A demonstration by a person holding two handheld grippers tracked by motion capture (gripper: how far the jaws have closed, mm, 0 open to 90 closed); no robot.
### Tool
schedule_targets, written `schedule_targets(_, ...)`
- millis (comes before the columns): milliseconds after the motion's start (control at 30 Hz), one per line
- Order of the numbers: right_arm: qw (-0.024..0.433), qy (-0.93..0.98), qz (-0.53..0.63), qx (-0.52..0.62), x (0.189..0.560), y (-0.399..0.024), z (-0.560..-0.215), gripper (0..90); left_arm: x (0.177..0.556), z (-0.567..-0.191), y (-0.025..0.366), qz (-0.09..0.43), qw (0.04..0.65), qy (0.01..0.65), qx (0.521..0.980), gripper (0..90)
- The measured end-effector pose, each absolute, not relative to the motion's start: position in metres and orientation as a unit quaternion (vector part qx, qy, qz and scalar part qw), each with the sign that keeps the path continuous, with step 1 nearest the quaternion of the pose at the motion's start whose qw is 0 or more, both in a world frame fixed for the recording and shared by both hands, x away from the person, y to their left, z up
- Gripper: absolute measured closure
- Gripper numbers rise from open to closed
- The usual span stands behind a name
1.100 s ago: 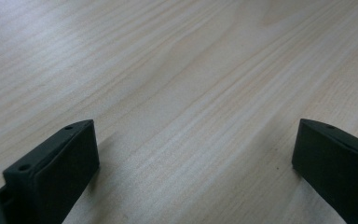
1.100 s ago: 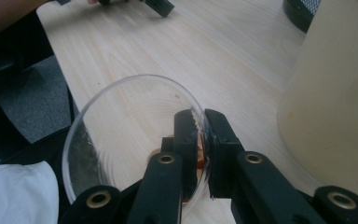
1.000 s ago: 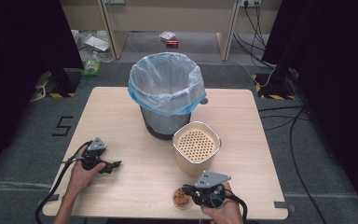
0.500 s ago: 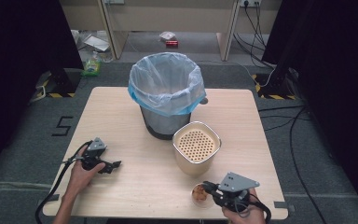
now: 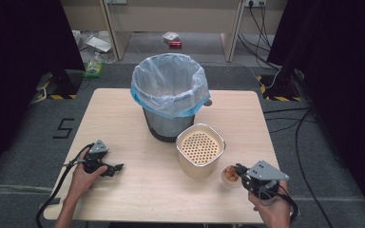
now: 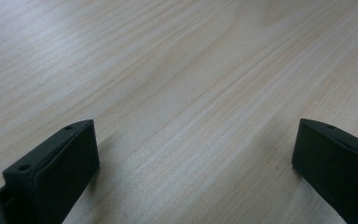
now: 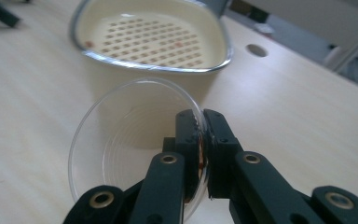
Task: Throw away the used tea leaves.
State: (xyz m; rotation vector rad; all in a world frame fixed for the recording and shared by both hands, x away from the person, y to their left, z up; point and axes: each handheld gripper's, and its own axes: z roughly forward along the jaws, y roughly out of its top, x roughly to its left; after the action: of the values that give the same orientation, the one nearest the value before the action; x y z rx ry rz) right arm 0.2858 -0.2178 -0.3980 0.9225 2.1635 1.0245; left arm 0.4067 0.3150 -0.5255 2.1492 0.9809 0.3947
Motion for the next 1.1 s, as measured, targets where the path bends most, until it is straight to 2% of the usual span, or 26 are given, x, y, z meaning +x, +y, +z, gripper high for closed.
schedule_targets(100,0.310,0.801,0.377,0.346,0.294,-0.221,-0.392,85.9,0.407,-0.526,0.315,0.153,0.364,0.381,0.836,0.0)
schedule_targets(133,0.332,0.792,0.377,0.346,0.304,-0.224,-0.385,85.9,0.407,-0.526,0.315,0.153,0.364,0.381,0.836,0.0)
schedule_targets(167,0.332,0.792,0.377,0.346,0.304,-0.224,-0.385,85.9,0.407,-0.526,0.315,0.153,0.364,0.381,0.836,0.0)
schedule_targets(267,0.376,0.781,0.364,0.341,0.322,-0.225,-0.372,85.9,0.407,-0.526,0.315,0.153,0.364,0.381,0.836,0.0)
schedule_targets(467,0.416,0.764,0.366,0.331,0.347,-0.221,-0.355,85.8,0.407,-0.526,0.315,0.153,0.364,0.381,0.836,0.0)
schedule_targets(600,0.459,0.749,0.368,0.304,0.367,-0.209,-0.347,85.9,0.407,-0.526,0.315,0.153,0.364,0.381,0.836,0.0)
schedule_targets(767,0.486,0.739,0.378,0.274,0.377,-0.193,-0.346,85.8,0.407,-0.526,0.315,0.153,0.364,0.381,0.836,0.0)
schedule_targets(800,0.504,0.734,0.378,0.252,0.379,-0.184,-0.347,85.7,0.407,-0.526,0.315,0.153,0.364,0.381,0.836,0.0)
schedule_targets(1100,0.551,0.732,0.354,0.186,0.378,-0.157,-0.362,85.9,0.407,-0.526,0.315,0.153,0.365,0.381,0.835,0.0)
